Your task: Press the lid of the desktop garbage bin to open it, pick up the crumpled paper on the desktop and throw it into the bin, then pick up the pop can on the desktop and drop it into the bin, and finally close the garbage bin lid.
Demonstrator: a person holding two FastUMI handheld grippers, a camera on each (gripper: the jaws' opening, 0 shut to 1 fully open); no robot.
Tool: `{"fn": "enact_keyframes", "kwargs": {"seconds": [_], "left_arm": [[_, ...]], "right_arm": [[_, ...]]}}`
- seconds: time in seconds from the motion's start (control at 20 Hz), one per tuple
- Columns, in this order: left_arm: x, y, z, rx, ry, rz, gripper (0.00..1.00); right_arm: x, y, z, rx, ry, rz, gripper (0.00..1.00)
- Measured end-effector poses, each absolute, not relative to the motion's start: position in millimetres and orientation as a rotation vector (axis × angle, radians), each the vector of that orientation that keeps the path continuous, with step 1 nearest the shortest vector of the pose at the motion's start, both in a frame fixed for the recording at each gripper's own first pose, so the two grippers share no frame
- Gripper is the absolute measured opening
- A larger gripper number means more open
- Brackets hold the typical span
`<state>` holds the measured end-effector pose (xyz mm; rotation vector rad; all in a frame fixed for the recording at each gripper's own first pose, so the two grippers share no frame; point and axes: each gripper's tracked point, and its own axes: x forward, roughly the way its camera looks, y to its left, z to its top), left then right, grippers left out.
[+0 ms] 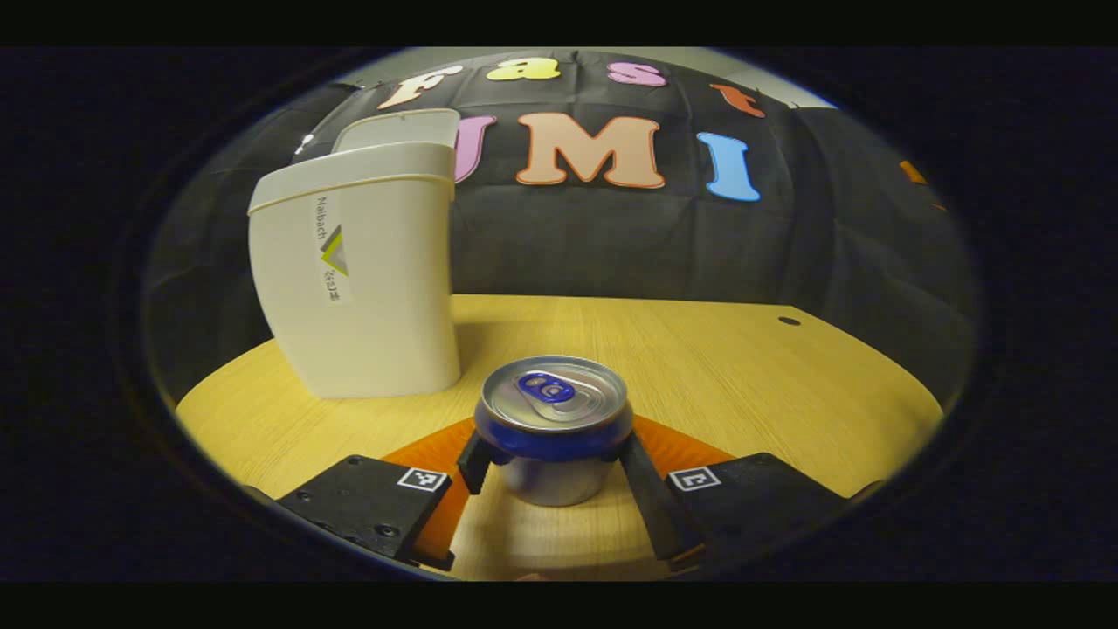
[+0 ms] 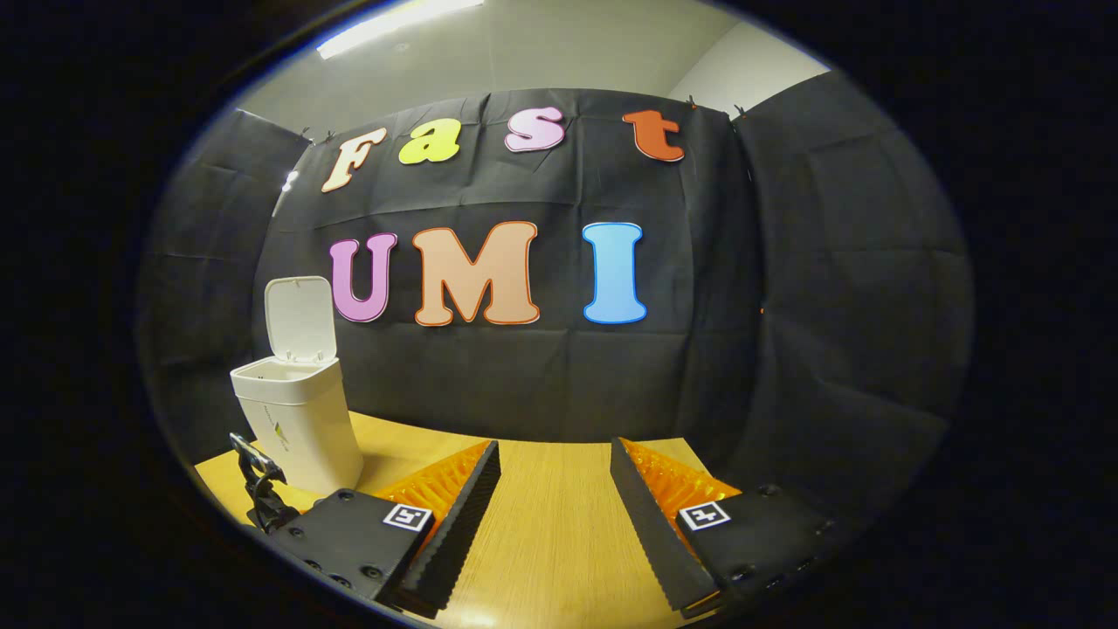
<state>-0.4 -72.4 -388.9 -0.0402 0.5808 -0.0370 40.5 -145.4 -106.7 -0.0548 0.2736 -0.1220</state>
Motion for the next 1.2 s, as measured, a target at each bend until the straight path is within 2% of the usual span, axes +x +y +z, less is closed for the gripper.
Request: {"fn": "enact_keyframes", "kwargs": {"seconds": [0.2, 0.5, 0.55, 0.6, 0.65, 0.75, 1.0, 1.2], "left_arm": [[13.8, -64.1, -344.8, -0.023, 0.527, -0.023, 0.74], [53.2, -36.8, -201.7, 0.018, 0.317, -0.029, 0.73], [57.8, -28.1, -181.3, 0.024, 0.288, -0.02, 0.72], [64.3, -18.3, -162.5, 0.03, 0.267, -0.009, 0.72], [69.3, -8.3, -147.8, 0.042, 0.246, 0.009, 0.72], [83.0, 13.5, -119.7, 0.078, 0.2, 0.041, 0.72], [125.1, 75.3, -92.2, 0.145, 0.159, 0.131, 0.72], [158.6, 113.0, -109.2, 0.154, 0.191, 0.169, 0.72]], "right_arm": [[37.4, -138.9, -100.0, -0.071, 0.259, -0.112, 0.87], [32.9, -98.9, -90.6, 0.018, 0.234, -0.041, 0.87], [31.5, -93.3, -88.9, 0.033, 0.23, -0.031, 0.9], [30.5, -88.9, -88.0, 0.044, 0.226, -0.024, 0.87], [29.6, -84.2, -86.4, 0.054, 0.224, -0.02, 0.9], [27.8, -78.6, -88.0, 0.074, 0.224, -0.021, 0.87], [18.5, -67.8, -85.5, 0.099, 0.229, -0.05, 0.87], [2.2, -70.0, -97.3, 0.06, 0.244, -0.108, 0.87]]}}
